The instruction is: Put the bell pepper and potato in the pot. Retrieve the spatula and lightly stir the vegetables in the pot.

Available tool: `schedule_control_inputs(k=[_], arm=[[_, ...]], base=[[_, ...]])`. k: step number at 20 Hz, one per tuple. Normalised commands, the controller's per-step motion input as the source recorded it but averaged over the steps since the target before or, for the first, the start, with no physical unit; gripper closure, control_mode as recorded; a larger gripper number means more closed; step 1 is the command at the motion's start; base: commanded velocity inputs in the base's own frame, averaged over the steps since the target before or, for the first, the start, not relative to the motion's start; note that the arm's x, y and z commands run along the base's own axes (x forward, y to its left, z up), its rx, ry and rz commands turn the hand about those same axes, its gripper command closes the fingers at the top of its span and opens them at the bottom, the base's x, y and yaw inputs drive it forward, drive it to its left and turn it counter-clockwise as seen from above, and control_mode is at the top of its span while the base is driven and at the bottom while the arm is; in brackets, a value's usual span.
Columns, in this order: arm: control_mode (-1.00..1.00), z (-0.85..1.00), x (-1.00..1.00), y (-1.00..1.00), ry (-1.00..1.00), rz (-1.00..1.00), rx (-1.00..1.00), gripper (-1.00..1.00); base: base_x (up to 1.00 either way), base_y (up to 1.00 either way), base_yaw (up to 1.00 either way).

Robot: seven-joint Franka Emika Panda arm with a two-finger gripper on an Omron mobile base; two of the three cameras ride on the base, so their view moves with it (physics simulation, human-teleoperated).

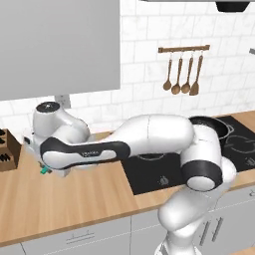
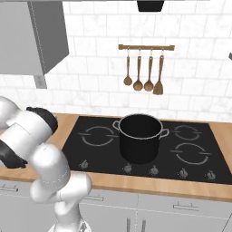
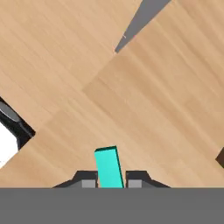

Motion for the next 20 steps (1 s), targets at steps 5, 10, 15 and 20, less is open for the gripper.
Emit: schedule_control_inputs(k=[5,10,15,20], arm=[[-1.0,0.94,-0.68,-0.87,0.07,-0.4,0.42,1.0],[-1.0,0.73,-0.66,-1.0,0.06,-0.37,0.45,1.0],[-1.0,0.78,-0.15,-0.98,0.09,-0.37,0.43,1.0],[-1.0,0.73,0.23,-0.87,0.17,-0.43,0.35,1.0]], base=[[0.0,0.0,0.0],[0.0,0.0,0.0],[0.0,0.0,0.0],[0.0,0.0,0.0]])
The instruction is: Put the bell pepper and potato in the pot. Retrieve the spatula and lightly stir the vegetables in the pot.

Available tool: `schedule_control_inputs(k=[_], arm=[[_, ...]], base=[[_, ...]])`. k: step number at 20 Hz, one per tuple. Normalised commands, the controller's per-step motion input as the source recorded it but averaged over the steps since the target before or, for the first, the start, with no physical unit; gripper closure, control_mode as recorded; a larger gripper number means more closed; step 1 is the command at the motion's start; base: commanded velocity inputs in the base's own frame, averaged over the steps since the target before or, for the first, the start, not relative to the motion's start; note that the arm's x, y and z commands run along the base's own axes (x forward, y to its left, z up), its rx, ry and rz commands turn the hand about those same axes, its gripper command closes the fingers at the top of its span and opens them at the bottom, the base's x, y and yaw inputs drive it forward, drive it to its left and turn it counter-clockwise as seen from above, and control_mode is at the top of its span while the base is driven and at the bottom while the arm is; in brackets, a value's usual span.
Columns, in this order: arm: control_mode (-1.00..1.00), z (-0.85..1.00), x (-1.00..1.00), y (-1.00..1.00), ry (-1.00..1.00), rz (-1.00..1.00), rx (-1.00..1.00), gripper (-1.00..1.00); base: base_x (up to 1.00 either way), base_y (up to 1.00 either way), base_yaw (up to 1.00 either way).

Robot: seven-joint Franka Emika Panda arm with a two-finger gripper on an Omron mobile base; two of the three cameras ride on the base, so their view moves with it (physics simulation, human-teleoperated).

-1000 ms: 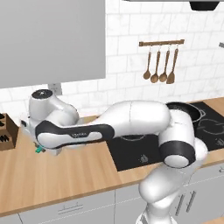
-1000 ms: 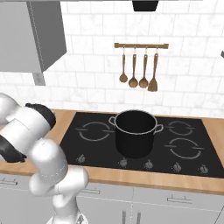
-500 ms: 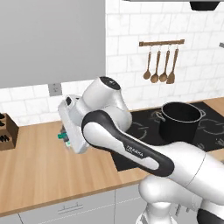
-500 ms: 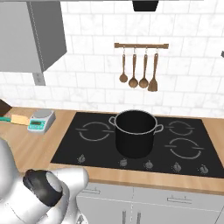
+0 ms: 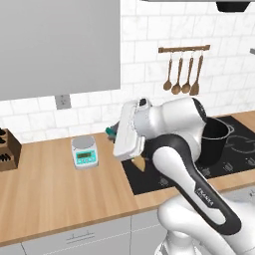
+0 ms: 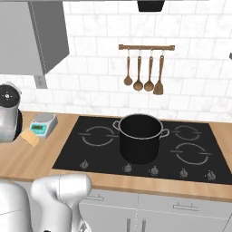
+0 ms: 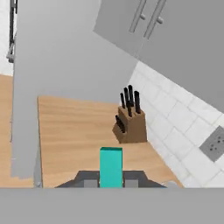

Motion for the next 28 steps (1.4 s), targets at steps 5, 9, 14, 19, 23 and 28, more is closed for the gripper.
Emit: schedule_control_inputs(k=[5,9,14,19,23,28], arm=[[-1.0,0.56,0.36,-0.82,0.2,-0.43,0.3,1.0],[-1.0,0.13,0.27,-0.86,0.15,-0.41,0.2,1.0],[-1.0,0.0,0.46,-0.79,0.05,-0.32,0.09,1.0],[-1.0,-0.11,0.12,-0.49,-0.05,-0.14,0.0,1.0],[1.0,-0.05,0.0,-0.23,-0.04,-0.03,0.0,1.0],[1.0,0.0,0.0,0.0,0.0,0.0,0.0,1.0]], base=[[0.0,0.0,0.0],[0.0,0.0,0.0],[0.0,0.0,0.0],[0.0,0.0,0.0],[-0.1,-0.26,-0.01],[-0.21,-0.93,-0.01]])
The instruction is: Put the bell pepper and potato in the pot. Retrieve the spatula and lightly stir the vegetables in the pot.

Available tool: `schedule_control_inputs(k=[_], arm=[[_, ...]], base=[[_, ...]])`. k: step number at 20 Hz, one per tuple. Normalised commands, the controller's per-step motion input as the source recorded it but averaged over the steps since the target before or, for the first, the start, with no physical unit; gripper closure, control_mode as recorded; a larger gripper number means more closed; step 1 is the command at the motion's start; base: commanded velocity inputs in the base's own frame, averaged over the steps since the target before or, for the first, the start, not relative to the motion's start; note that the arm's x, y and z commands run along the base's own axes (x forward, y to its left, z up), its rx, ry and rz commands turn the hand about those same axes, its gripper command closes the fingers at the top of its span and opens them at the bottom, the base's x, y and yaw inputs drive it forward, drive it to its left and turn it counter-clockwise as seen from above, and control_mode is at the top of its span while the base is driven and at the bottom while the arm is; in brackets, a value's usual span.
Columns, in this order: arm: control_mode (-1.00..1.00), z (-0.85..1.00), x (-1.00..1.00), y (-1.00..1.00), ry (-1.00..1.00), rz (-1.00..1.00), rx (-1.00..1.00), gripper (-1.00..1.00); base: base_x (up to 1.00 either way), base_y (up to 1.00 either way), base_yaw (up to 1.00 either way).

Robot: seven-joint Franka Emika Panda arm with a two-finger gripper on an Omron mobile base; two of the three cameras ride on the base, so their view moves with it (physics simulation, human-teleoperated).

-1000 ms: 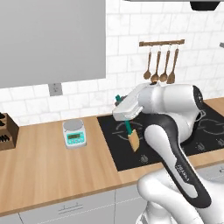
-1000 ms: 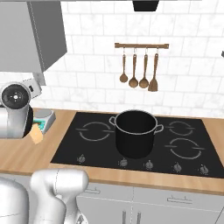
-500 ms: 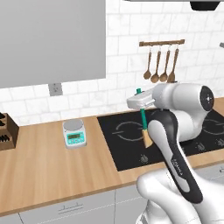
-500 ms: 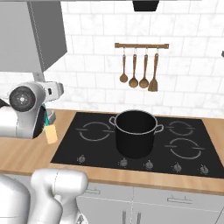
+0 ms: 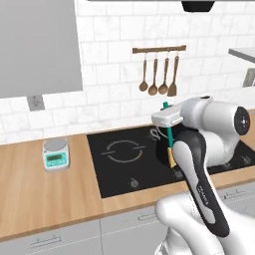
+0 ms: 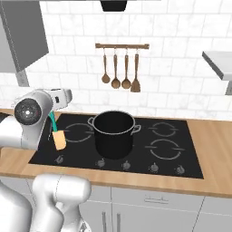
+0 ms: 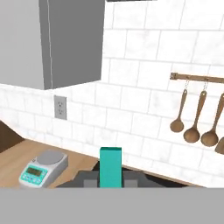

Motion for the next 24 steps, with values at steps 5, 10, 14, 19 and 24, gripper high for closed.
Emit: schedule_control_inputs(k=[5,10,14,19,24], arm=[[1.0,0.0,0.0,0.0,0.0,0.0,0.0,1.0],[1.0,0.0,0.0,0.0,0.0,0.0,0.0,1.0],[-1.0,0.12,0.48,-0.04,0.0,0.06,0.05,1.0],[-1.0,0.21,0.98,-0.18,0.0,0.17,0.14,1.0],[-1.0,-0.09,1.0,-0.03,0.03,0.16,0.07,1.0]], base=[[0.25,-0.86,0.0],[0.85,-0.24,0.07],[0.5,-0.04,0.05],[0.0,0.0,0.0],[0.0,0.0,0.0]])
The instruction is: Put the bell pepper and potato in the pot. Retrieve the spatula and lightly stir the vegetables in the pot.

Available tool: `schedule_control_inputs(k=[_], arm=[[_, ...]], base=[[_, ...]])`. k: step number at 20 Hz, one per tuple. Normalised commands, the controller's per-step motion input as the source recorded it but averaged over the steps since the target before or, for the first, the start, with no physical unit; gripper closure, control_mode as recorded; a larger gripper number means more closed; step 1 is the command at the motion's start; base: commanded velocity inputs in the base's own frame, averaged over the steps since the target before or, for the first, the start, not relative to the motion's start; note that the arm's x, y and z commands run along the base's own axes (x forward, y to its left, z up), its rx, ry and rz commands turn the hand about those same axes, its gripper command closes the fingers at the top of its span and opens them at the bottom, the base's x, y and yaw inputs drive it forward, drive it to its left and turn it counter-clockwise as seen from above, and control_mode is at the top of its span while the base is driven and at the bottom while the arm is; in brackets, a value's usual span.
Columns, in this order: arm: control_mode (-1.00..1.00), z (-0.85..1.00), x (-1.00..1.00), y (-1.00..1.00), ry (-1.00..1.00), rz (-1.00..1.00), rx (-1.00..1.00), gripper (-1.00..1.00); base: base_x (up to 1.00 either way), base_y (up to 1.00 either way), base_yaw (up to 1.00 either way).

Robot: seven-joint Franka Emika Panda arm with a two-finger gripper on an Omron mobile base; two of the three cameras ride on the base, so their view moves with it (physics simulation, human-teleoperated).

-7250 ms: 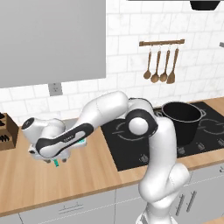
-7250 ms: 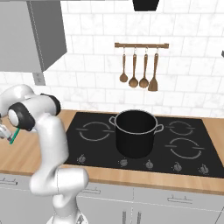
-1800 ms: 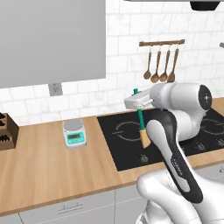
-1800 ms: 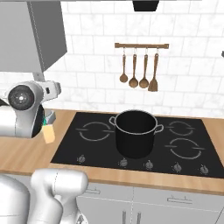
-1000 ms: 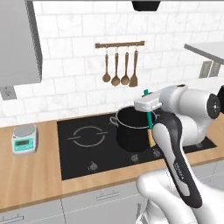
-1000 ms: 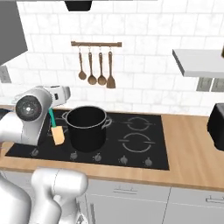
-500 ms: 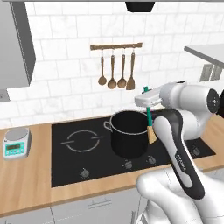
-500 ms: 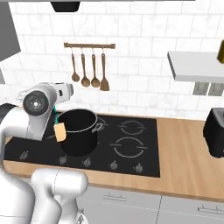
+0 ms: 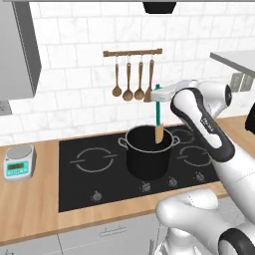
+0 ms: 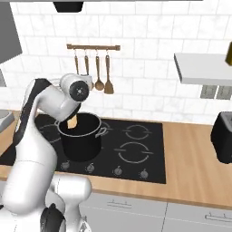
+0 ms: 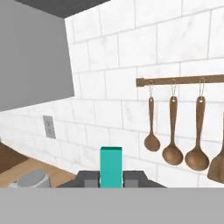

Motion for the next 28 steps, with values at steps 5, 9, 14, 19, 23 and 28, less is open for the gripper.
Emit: schedule_control_inputs(k=[5,9,14,19,23,28], arm=[[-1.0,-0.67,1.0,0.0,0.05,0.1,0.0,1.0],[-1.0,-0.72,0.74,0.0,0.08,0.03,0.0,1.0],[-1.0,-0.65,0.45,-0.05,0.09,0.0,0.0,1.0],[-1.0,-0.55,0.17,-0.03,0.0,0.0,0.0,1.0],[-1.0,-0.53,0.21,0.0,0.0,0.0,0.0,1.0],[-1.0,-0.44,0.07,0.1,0.0,0.0,0.0,1.0]], base=[[0.0,0.0,0.0],[0.0,0.0,0.0],[0.0,0.0,0.0],[0.0,0.0,0.0],[0.0,0.0,0.0],[0.0,0.0,0.0]])
